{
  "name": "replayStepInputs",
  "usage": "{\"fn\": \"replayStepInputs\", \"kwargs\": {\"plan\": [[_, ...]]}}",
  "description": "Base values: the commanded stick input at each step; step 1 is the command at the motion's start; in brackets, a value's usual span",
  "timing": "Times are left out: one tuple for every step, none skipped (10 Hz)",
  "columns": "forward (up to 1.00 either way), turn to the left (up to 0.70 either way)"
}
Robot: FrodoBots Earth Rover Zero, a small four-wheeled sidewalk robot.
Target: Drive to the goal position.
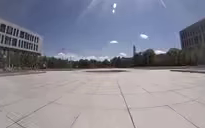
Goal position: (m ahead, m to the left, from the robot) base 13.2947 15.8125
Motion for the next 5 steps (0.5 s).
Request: {"fn": "replayStepInputs", "kwargs": {"plan": [[0.66, 0.0], [0.66, 0.0], [0.66, 0.0], [0.66, 0.0], [0.66, 0.0]]}}
